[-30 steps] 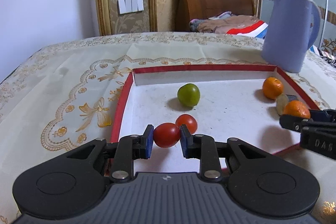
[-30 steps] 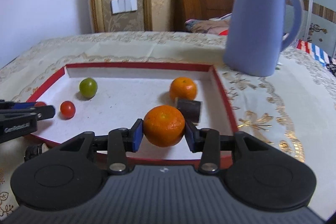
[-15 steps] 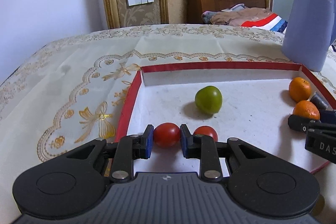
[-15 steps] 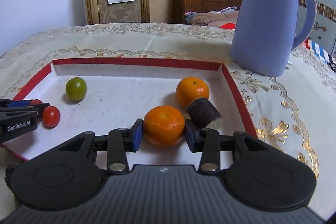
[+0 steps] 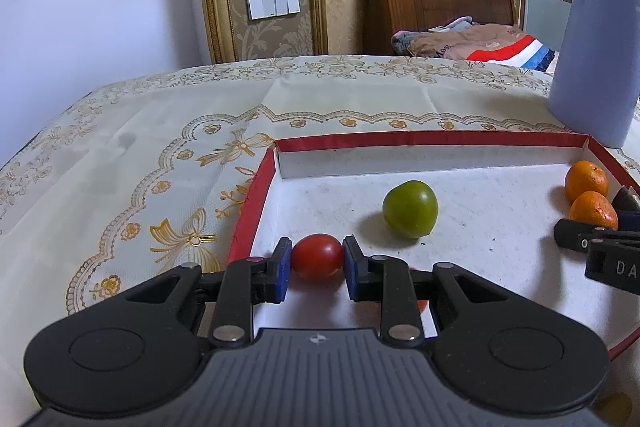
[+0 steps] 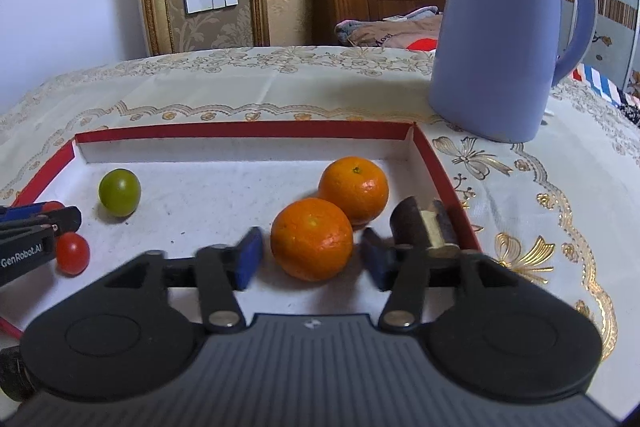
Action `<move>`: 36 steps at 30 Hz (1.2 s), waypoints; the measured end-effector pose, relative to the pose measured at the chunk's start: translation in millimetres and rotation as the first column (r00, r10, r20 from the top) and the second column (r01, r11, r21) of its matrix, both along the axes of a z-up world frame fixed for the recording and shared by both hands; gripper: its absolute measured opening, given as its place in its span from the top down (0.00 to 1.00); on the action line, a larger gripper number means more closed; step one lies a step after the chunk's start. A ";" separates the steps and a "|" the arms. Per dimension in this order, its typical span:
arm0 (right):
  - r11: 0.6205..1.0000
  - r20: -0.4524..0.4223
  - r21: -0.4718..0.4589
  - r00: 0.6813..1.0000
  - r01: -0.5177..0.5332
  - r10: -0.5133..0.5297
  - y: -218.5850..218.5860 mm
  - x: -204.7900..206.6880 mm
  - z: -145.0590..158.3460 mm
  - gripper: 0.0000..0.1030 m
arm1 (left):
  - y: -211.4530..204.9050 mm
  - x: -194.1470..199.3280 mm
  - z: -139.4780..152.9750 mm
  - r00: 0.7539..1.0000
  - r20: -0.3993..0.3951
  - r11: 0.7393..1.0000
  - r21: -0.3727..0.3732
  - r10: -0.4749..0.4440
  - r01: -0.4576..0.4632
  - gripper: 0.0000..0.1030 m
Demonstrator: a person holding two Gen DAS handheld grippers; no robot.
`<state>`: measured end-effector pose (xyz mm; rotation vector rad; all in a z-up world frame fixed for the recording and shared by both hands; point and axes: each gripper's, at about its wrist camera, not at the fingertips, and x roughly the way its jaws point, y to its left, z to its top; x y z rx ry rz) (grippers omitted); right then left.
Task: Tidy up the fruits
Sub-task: 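Open both tools to drop the cherry tomato and mandarin into the box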
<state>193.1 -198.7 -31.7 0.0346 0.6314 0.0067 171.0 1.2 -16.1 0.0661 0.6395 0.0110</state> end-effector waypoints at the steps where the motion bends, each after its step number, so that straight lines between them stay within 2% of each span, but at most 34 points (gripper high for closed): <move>1: 1.000 0.005 -0.007 1.000 0.002 -0.001 0.9 -1.0 -0.3 0.32 | 0.5 -0.6 0.1 1.000 0.002 1.000 -0.002 0.002 -0.002 0.73; 2: 1.000 0.008 -0.016 1.000 0.001 -0.001 1.9 -2.0 -0.3 0.29 | 1.6 -0.8 -0.3 1.000 0.002 1.000 -0.006 0.007 -0.007 0.67; 6: 1.000 0.016 -0.019 1.000 -0.002 0.002 3.5 -4.8 -0.4 0.26 | 3.8 -6.5 3.4 0.999 0.031 0.998 -0.055 -0.024 0.025 0.37; 8: 1.000 0.016 -0.013 1.000 -0.005 0.005 3.4 -5.8 -0.3 0.24 | -2.3 -10.9 4.0 0.998 0.060 0.999 -0.017 -0.034 0.036 0.32; 12: 1.000 0.024 0.000 1.000 -0.007 0.007 2.0 -8.6 0.3 0.21 | -9.7 -14.8 2.5 0.996 0.078 0.998 0.041 -0.044 0.040 0.32; 20: 1.000 0.036 0.001 0.999 -0.016 0.016 2.9 -14.0 0.4 0.16 | 6.8 -27.0 10.7 0.992 0.130 0.998 -0.057 -0.010 0.018 0.32; 26: 1.000 0.077 0.004 0.997 -0.022 0.021 2.1 -25.5 3.8 0.12 | 4.9 -46.4 11.7 0.983 0.182 1.000 -0.018 -0.016 0.019 0.31; 28: 1.000 0.085 -0.007 0.996 -0.020 0.021 3.4 -27.9 4.4 0.10 | 5.0 -53.2 11.7 0.980 0.197 1.000 -0.006 -0.009 0.011 0.27; 29: 1.000 0.086 -0.013 0.996 -0.019 0.020 3.8 -28.8 4.3 0.09 | 5.9 -55.8 11.8 0.979 0.203 1.000 -0.005 -0.005 0.006 0.22; 32: 1.000 0.098 -0.025 0.995 0.000 0.002 3.0 -33.1 4.6 0.05 | 12.2 -60.7 13.7 0.977 0.212 0.999 -0.035 0.013 -0.006 0.21; 36: 1.000 0.105 0.011 0.994 0.012 -0.013 -5.6 -42.1 6.6 0.05 | 22.9 -65.8 15.5 0.979 0.202 0.996 -0.092 0.029 -0.011 0.21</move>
